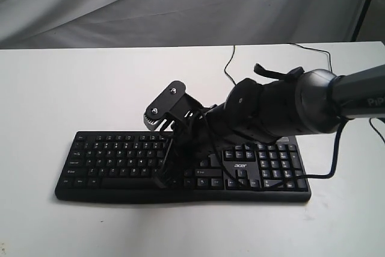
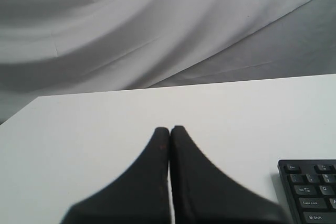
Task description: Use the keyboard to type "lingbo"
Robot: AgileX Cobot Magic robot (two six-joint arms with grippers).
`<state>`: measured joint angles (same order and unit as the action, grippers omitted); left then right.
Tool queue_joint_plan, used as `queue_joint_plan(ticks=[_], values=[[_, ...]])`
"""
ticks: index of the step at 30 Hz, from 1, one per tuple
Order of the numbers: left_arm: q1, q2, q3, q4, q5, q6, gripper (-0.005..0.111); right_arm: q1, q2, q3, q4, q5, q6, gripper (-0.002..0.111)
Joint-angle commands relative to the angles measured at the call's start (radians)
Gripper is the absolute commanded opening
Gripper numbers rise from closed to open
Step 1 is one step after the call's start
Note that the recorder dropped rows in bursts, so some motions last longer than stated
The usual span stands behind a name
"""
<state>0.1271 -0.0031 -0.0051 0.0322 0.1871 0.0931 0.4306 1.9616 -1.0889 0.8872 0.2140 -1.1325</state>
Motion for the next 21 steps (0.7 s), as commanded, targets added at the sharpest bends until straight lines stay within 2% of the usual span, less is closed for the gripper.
queue_joint_plan(ticks=[1,21], values=[[-0.004,0.003,0.005,-0.001,-0.006,-0.003,0.001,-0.003,0.008,0.004,0.024,-0.016,-0.020,0.000],[-0.004,0.003,0.005,-0.001,-0.006,-0.003,0.001,0.035,0.049,0.004,0.024,-0.071,-0.095,0.000]])
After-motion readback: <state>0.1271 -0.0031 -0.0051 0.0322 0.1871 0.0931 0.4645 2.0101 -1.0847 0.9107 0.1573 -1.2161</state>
